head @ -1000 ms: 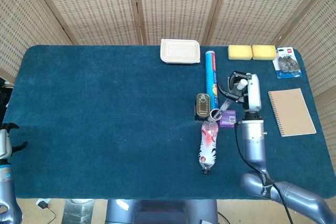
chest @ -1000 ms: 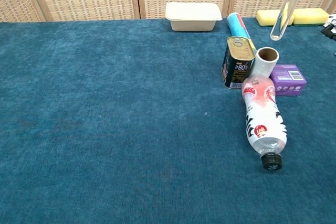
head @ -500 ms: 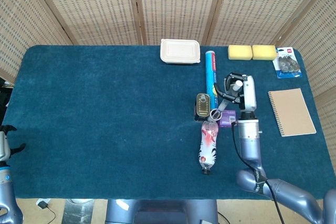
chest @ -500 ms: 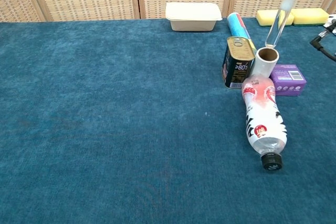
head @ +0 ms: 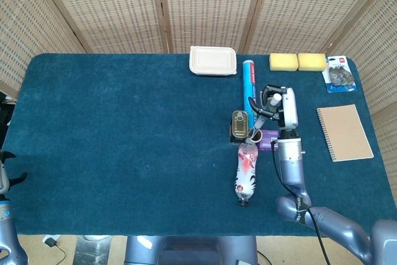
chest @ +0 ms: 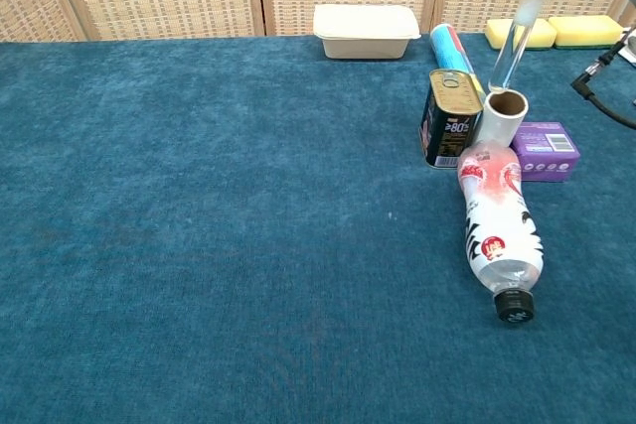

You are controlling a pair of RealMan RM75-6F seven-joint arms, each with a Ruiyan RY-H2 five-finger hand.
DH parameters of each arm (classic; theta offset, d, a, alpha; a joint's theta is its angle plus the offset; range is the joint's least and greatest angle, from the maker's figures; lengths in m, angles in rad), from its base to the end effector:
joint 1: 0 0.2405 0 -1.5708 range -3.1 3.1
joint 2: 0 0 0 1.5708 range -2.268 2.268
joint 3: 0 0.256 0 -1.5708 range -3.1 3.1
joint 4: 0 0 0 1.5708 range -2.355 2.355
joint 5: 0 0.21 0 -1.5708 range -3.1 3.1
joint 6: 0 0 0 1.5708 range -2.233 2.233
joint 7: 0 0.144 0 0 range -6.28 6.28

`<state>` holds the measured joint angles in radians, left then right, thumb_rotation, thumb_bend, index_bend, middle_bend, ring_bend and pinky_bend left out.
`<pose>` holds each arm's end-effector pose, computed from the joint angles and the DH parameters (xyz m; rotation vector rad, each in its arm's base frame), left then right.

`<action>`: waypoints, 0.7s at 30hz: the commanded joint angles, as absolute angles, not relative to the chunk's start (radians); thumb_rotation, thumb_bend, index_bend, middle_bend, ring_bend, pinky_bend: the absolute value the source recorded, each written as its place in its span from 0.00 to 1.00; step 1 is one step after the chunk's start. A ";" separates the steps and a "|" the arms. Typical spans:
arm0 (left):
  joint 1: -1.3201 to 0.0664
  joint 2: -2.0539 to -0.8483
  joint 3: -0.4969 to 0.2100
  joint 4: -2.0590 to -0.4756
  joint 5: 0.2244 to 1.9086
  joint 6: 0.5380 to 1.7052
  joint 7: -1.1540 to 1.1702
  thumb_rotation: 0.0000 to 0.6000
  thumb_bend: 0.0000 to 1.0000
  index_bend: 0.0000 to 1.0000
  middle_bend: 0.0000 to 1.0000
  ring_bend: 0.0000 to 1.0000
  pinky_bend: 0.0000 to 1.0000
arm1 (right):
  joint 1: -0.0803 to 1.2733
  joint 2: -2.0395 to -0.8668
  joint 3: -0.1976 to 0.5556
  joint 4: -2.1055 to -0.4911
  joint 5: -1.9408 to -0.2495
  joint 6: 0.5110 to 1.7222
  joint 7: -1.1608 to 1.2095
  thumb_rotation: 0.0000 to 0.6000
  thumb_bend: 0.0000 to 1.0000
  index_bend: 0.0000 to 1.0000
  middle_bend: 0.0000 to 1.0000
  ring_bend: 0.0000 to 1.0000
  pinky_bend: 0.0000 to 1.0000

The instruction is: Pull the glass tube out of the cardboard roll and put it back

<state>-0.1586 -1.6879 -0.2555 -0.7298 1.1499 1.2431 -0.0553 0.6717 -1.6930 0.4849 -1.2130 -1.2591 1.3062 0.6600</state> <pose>-0.4399 0.2254 0.0908 -0.9854 -0.9416 -0.5866 -0.1491 -0.3973 0.0645 0.9223 -1.3539 1.9948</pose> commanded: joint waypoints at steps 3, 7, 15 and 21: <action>-0.152 -1.688 -0.259 -0.737 1.144 1.250 -0.049 1.00 0.12 0.42 0.39 0.22 0.30 | 0.686 -1.704 0.478 -1.154 -1.277 1.291 0.698 1.00 0.33 0.80 0.99 0.98 0.89; -0.149 -1.689 -0.260 -0.742 1.142 1.254 -0.043 1.00 0.12 0.42 0.39 0.22 0.30 | 0.694 -1.708 0.474 -1.113 -1.285 1.280 0.728 1.00 0.33 0.80 0.99 0.98 0.89; -0.149 -1.688 -0.262 -0.745 1.141 1.255 -0.038 1.00 0.12 0.43 0.39 0.22 0.30 | 0.696 -1.713 0.466 -1.058 -1.292 1.276 0.770 1.00 0.33 0.80 0.99 0.98 0.88; -0.149 -1.689 -0.262 -0.744 1.141 1.255 -0.039 1.00 0.12 0.43 0.39 0.22 0.30 | 0.694 -1.714 0.460 -1.044 -1.296 1.279 0.781 1.00 0.33 0.80 0.99 0.98 0.89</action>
